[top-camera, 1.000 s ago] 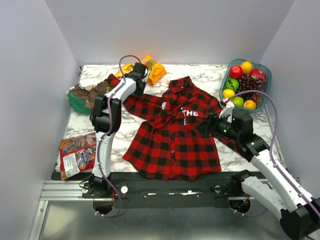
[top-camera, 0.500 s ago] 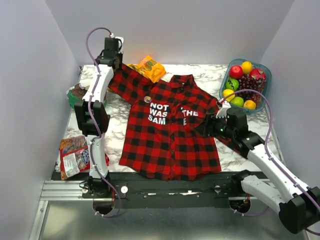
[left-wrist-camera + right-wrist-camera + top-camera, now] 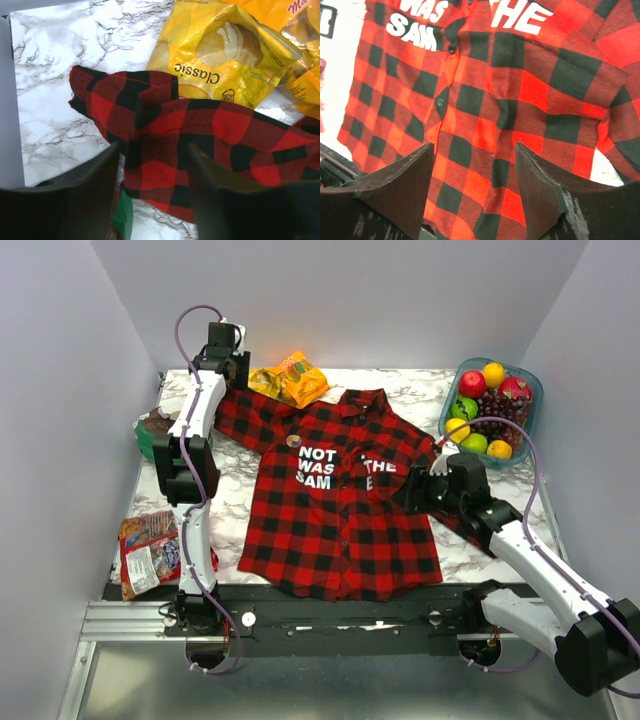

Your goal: Pin the brooch onto the clothing

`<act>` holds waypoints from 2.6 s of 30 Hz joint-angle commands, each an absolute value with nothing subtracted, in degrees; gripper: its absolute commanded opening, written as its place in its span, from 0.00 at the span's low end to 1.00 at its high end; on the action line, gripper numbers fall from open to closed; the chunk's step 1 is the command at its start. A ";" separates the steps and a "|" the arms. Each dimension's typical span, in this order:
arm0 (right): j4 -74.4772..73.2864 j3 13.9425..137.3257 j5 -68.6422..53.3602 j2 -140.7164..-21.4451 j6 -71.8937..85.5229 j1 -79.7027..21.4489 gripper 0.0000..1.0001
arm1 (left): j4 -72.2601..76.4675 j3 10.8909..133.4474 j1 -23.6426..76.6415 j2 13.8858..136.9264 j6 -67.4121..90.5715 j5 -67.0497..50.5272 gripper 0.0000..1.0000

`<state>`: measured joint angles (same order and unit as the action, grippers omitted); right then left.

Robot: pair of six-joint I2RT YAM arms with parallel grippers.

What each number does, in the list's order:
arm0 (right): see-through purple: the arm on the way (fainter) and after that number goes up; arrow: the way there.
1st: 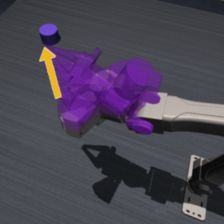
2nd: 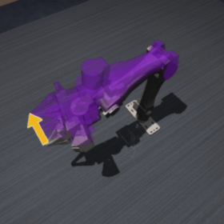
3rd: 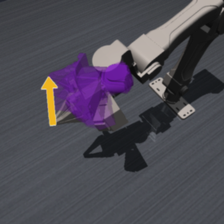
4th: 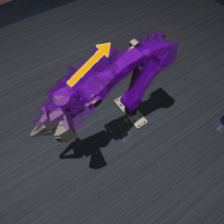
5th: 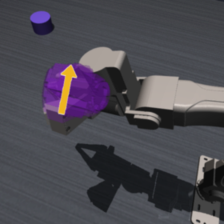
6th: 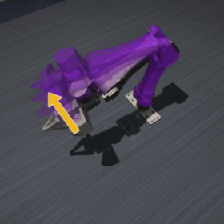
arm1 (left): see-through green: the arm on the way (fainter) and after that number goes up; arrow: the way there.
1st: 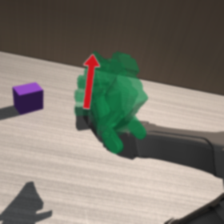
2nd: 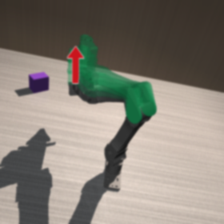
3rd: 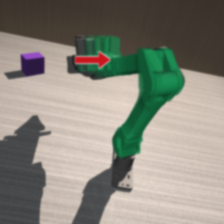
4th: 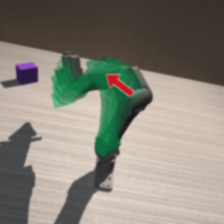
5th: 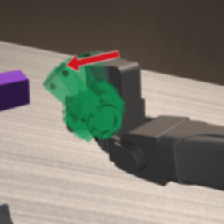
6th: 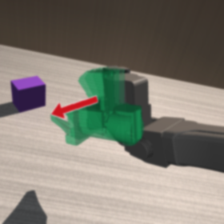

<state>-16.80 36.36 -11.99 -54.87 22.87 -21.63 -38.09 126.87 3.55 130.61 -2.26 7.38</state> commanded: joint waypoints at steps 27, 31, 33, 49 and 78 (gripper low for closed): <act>-30.32 34.81 13.10 -70.21 42.45 -42.71 0.73 | -19.95 68.99 18.02 85.26 9.32 -8.62 0.95; -30.15 34.63 12.40 -73.74 43.68 -43.94 0.63 | -21.09 70.13 18.02 84.55 8.26 -7.82 0.96; -29.80 34.37 11.17 -74.53 44.91 -44.91 0.50 | -21.27 70.05 18.02 84.03 8.09 -7.82 0.96; -37.26 32.52 7.30 -68.47 57.83 -55.02 0.15 | -23.38 71.01 18.02 82.88 6.42 -5.63 0.96; -34.45 45.79 8.41 -69.24 25.32 -0.44 0.76 | -22.59 70.66 20.83 82.62 6.50 -8.87 0.96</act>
<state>-34.70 46.83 4.99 -65.08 30.85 -2.48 -22.85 69.49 20.40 84.01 6.44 -7.01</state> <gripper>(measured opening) 0.766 0.963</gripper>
